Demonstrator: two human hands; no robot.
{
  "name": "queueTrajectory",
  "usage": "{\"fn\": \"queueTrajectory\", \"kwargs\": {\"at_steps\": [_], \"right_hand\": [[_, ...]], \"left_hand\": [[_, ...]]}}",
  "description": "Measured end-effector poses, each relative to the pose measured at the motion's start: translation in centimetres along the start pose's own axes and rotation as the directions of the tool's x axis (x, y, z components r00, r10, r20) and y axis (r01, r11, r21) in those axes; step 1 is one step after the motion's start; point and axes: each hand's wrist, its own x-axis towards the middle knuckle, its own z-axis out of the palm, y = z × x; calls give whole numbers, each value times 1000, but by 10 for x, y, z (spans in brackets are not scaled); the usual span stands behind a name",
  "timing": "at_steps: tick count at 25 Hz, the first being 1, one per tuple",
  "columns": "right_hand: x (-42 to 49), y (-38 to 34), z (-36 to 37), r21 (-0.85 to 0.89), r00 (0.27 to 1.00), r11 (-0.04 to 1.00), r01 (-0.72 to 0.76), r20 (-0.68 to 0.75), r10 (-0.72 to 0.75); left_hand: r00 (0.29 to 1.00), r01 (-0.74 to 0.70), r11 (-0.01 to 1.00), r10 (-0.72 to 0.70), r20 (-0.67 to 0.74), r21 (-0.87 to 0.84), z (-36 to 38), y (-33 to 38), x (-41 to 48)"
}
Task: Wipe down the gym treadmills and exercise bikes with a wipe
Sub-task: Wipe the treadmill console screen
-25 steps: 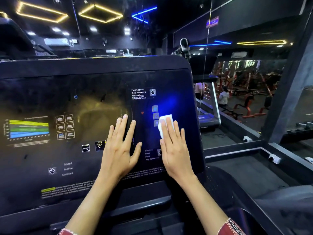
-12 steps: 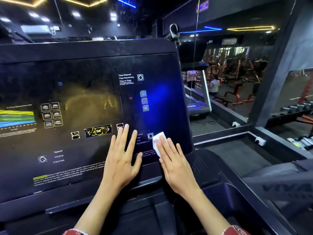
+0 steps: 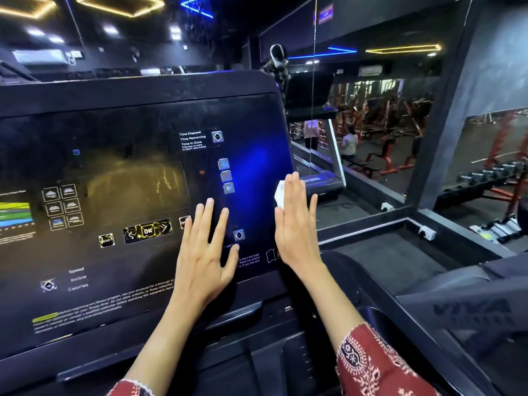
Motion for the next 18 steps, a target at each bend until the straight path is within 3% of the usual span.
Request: {"fn": "queueTrajectory", "kwargs": {"at_steps": [6,13,18], "right_hand": [[-54,26,6,-12,997,998,69,-22,-70],[21,13,-1,-9,993,994,111,-45,-112],[-60,29,5,-30,990,990,140,15,-139]], "left_hand": [[1000,-10,1000,10,9,-5,3,4,-11],[1000,-10,1000,10,-2,-13,4,5,-10],[1000,-11,1000,12,23,-22,2,4,-25]]}}
